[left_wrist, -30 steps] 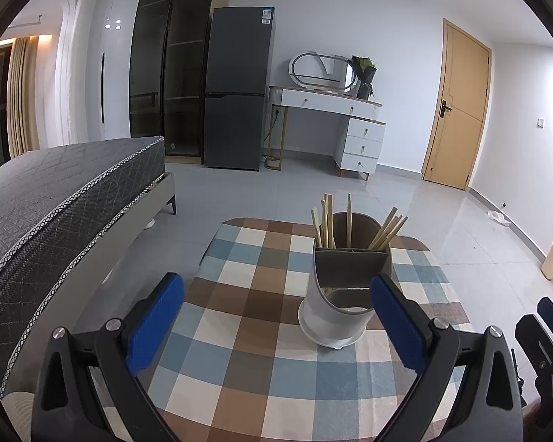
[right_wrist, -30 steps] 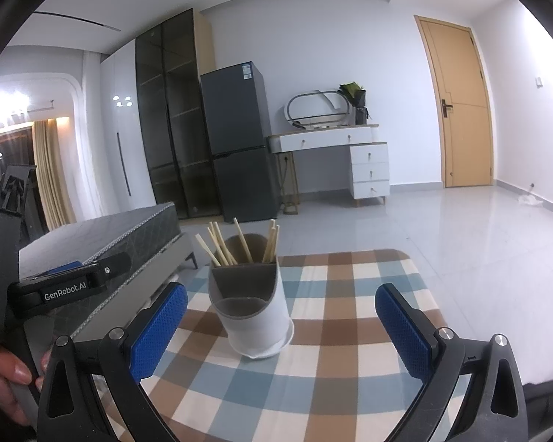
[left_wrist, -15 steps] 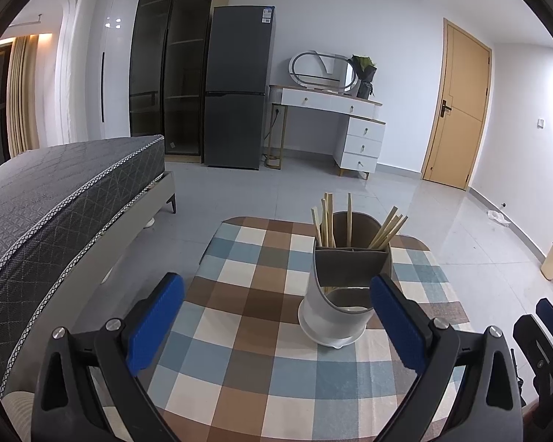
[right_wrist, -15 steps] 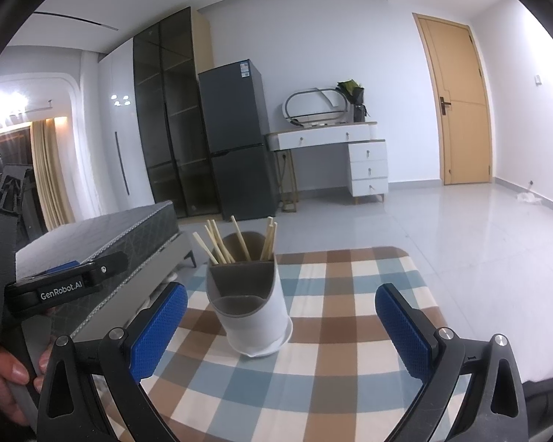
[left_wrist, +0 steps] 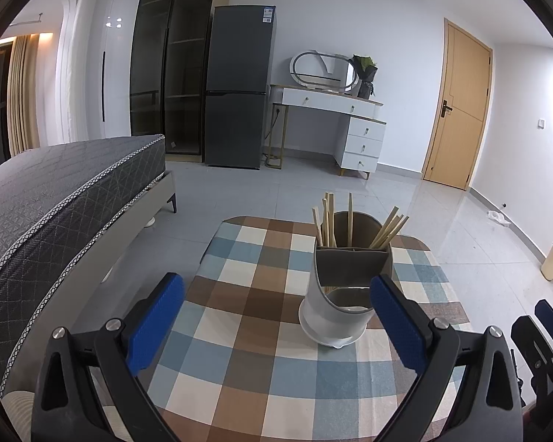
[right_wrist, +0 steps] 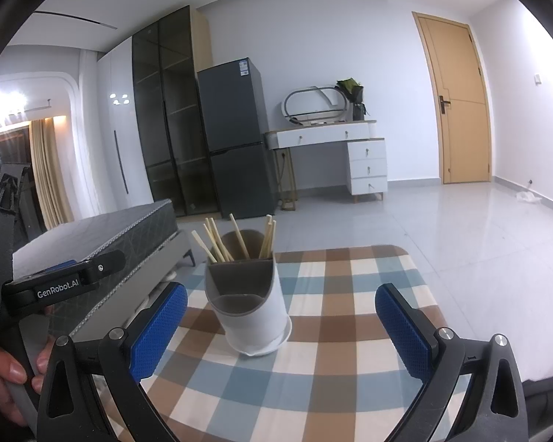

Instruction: Organize utensils

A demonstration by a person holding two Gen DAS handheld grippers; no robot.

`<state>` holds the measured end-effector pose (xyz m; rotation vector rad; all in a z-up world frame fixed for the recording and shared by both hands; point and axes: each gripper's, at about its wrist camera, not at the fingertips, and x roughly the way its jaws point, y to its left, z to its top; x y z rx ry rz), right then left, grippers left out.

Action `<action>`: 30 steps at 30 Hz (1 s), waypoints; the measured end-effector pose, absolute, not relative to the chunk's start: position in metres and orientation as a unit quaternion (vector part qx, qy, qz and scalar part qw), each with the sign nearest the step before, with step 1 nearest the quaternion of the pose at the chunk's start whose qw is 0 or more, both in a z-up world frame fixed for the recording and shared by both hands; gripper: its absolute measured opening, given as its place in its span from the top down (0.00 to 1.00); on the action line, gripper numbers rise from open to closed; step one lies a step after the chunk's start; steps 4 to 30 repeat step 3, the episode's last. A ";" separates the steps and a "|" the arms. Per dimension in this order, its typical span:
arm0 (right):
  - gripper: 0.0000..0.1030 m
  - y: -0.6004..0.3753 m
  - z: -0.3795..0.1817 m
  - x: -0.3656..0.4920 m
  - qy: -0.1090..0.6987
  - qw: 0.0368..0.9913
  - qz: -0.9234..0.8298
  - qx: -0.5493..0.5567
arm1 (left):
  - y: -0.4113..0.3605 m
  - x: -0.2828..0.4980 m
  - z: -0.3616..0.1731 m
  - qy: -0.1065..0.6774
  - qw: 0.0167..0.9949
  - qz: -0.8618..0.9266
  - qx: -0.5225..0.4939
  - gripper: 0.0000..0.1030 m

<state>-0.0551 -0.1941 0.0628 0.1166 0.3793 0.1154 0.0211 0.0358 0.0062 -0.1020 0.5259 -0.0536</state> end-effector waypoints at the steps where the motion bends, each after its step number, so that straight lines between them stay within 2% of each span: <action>1: 0.00 -0.194 0.062 -0.055 0.189 0.979 0.057 0.058 | 0.036 0.021 0.006 0.261 0.964 -0.026 -0.049 0.05; 30: 0.00 -0.193 0.061 -0.055 0.190 0.978 0.057 0.058 | 0.035 0.022 0.005 0.263 0.963 -0.029 -0.049 0.05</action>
